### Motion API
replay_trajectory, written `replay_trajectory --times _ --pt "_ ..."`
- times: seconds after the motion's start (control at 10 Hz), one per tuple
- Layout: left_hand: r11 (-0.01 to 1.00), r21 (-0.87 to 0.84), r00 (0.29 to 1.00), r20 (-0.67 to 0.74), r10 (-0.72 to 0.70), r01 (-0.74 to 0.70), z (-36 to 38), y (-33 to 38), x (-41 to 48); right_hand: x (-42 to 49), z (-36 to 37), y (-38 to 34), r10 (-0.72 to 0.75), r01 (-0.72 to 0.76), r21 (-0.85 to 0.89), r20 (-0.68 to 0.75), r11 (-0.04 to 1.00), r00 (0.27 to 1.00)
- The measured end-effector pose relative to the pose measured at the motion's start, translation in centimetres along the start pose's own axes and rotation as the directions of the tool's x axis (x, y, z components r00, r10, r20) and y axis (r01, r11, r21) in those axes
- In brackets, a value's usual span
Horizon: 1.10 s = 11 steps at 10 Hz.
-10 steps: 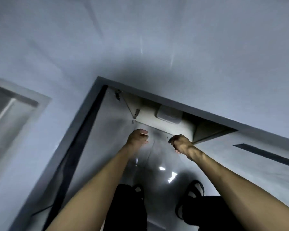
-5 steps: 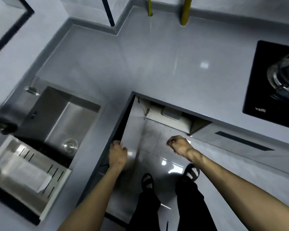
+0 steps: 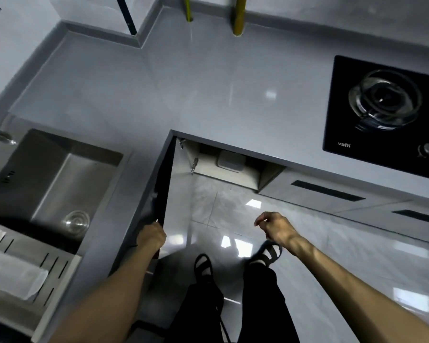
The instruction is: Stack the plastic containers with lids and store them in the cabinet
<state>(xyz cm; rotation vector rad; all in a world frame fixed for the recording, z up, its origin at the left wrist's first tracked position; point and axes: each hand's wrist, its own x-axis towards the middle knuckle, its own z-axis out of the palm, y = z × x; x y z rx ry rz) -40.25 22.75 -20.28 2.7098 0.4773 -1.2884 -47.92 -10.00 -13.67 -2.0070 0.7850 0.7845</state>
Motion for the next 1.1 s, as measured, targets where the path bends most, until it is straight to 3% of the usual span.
replay_trajectory --times 0.2,0.3,0.5,0.6,0.7,0.8,1.1 --pt "0.922 -0.382 0.978 0.209 0.025 0.058 2.3 6.4 -2.2 1.0 -2.3 1.5 0.036 -0.036 0.002 0.007 0.999 0.999" --pt "0.886 -0.462 0.972 0.223 0.07 0.042 3.6 10.4 -3.3 1.7 -3.9 1.9 0.04 -0.04 0.002 0.009 0.999 0.999" --pt "0.738 -0.674 0.965 0.205 0.161 0.02 5.8 22.0 -4.0 3.6 -8.8 4.0 0.07 -0.07 0.018 0.004 0.997 0.998" --pt "0.57 -0.816 0.939 0.263 0.224 0.093 5.6 29.0 -3.8 4.7 -12.2 6.1 0.118 -0.117 0.071 -0.009 0.991 0.993" --pt "0.497 -0.856 0.928 0.29 0.235 0.142 5.1 32.9 -3.4 5.4 -14.5 7.6 0.141 -0.139 0.1 -0.014 0.985 0.99" --pt "0.473 -0.866 0.927 0.298 0.227 0.162 4.1 35.9 -2.6 6.5 -17.1 9.0 0.153 -0.15 0.144 -0.008 0.978 0.988" --pt "0.567 -0.819 0.905 0.305 0.296 0.09 3.9 38.2 -2.1 8.5 -19.5 9.4 0.134 -0.137 0.176 0.027 0.975 0.991"
